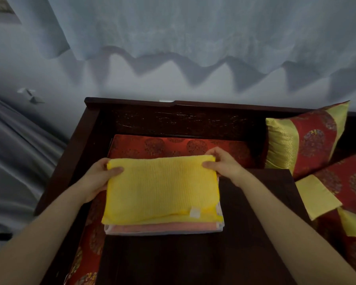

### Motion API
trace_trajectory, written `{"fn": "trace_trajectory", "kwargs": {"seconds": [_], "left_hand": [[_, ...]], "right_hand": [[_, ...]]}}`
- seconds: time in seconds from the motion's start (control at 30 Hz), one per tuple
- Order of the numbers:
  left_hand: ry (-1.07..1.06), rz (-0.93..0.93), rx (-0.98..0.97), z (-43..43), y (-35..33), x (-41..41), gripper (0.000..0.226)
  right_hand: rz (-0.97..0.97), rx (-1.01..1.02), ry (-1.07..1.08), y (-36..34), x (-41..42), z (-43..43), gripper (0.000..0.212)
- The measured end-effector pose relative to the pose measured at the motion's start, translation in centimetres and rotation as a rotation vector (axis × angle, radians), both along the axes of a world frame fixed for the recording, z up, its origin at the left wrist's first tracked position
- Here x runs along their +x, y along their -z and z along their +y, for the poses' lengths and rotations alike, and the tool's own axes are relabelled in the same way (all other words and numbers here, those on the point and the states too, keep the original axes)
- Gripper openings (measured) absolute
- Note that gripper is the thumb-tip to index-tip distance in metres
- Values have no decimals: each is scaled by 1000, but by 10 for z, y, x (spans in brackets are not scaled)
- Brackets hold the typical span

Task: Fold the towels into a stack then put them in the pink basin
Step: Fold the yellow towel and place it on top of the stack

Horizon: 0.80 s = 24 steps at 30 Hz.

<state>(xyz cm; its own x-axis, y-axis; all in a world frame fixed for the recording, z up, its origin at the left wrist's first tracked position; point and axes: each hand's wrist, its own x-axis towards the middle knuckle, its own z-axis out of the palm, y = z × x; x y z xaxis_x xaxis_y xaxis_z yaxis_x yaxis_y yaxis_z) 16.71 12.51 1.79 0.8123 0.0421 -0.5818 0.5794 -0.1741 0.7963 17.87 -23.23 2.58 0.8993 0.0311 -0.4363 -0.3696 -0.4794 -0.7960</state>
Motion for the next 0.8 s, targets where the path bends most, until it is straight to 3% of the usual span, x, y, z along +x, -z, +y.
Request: {"fn": "trace_trajectory", "kwargs": {"seconds": [0.1,0.17,0.23,0.27,0.33,0.4,0.53,0.63,0.7,0.8], "left_hand": [[103,-169,541,-5,33,-3,50],[236,-498,821,-10,41,-18,56],[493,-763,809,-11,41,-36,57],[666,-810,765,-9,43,-44,63],[972,-788,705,-2,49,-58,77],[1112,-709,684,6,57,-63,85],[1094,-598,554,10,57,-53,73],[1002,-606,470,9,48,-49,59],[988,-560,519,21,63,-43,54],[1099,-529,596,33,82,-51,47]], "right_hand": [[-176,-466,-136,34,-7,9,55],[-384,-594,-271,40,-27,12,60],[-469,-542,-459,42,-45,11,55],[-458,-529,-553,45,-54,9,56],[-386,-549,-673,53,-62,3,64],[-350,-562,-711,57,-63,-5,68],[-467,-583,-689,56,-59,-7,44],[-624,-519,-544,51,-62,-9,32],[-727,-466,-453,45,-70,-10,30],[-782,-442,-489,41,-92,-12,29]]}}
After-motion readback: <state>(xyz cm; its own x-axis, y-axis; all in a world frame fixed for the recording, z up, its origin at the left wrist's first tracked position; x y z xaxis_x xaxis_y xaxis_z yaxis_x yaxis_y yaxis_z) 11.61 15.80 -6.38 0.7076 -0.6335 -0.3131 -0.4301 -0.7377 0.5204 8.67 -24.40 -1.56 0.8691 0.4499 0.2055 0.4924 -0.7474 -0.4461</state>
